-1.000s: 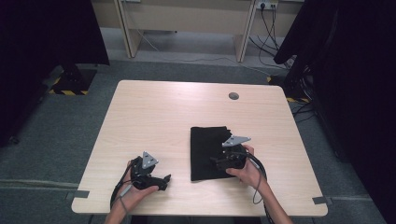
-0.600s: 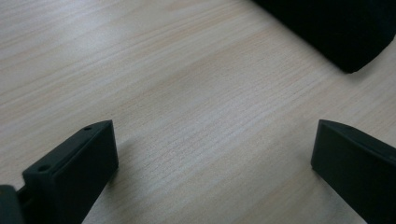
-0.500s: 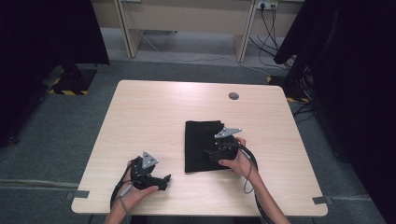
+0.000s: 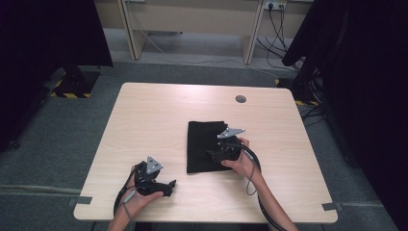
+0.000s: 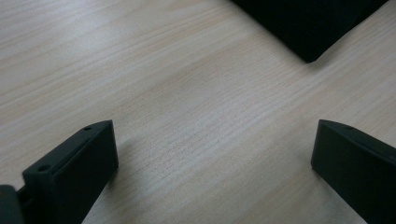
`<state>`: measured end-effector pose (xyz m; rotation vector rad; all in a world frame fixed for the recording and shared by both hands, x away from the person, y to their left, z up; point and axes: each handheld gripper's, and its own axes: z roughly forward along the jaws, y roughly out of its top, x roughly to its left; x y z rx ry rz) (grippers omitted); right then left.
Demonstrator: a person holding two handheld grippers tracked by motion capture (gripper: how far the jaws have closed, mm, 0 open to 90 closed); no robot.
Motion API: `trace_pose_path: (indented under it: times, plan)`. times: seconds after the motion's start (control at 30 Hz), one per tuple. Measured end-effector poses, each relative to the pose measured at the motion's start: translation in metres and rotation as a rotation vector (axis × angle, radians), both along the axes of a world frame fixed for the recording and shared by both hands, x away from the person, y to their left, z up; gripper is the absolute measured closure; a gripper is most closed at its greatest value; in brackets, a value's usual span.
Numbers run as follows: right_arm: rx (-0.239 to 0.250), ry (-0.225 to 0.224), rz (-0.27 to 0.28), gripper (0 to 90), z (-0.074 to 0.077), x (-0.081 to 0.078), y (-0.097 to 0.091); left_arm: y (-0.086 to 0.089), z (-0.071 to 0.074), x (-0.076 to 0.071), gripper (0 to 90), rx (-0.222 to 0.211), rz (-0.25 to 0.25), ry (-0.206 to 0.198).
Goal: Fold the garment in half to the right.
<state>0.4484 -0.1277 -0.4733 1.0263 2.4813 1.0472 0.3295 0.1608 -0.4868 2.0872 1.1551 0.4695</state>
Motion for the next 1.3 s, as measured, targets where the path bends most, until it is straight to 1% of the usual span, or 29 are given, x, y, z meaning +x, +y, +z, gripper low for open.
trace_pose_path:
  times: [0.17,0.23,0.3,0.43,0.6,0.67,0.8,1.0,1.1,1.2,1.3]
  plan:
    - [0.008,0.011,0.003,28.6,0.001,0.002,0.000,0.000,0.000,0.000,0.0,0.000,0.000,0.000]
    - [0.036,0.022,0.004,27.8,0.001,0.002,-0.003,0.000,0.000,0.000,0.0,0.000,0.000,0.000]
    - [0.080,0.036,0.000,26.7,0.003,0.002,-0.007,0.000,0.000,0.000,0.0,0.000,0.000,0.000]
    - [0.104,0.007,-0.009,25.9,0.008,-0.003,-0.015,0.000,0.000,0.000,0.0,0.000,0.000,0.000]
    - [0.096,-0.006,-0.021,25.7,0.014,-0.011,-0.025,0.000,0.000,0.000,0.0,0.000,0.000,0.000]
    - [0.087,-0.011,-0.010,26.7,0.018,-0.015,-0.028,0.000,0.000,0.000,0.0,0.000,0.000,0.000]
    - [0.097,-0.023,-0.013,26.7,0.023,-0.021,-0.033,0.000,0.000,0.000,0.0,0.000,0.000,0.000]
    - [0.110,-0.022,-0.016,26.5,0.024,-0.028,-0.044,0.000,0.000,0.000,0.0,0.000,0.000,0.000]
    - [0.130,-0.012,-0.018,26.5,0.025,-0.032,-0.049,0.000,0.000,0.000,0.0,0.000,0.000,0.000]
    - [0.126,-0.019,-0.028,26.5,0.025,-0.036,-0.054,0.000,0.000,0.000,0.0,0.000,0.000,0.000]
    - [0.147,-0.003,-0.026,26.5,0.024,-0.039,-0.059,0.000,0.000,0.000,0.0,0.000,0.000,0.000]
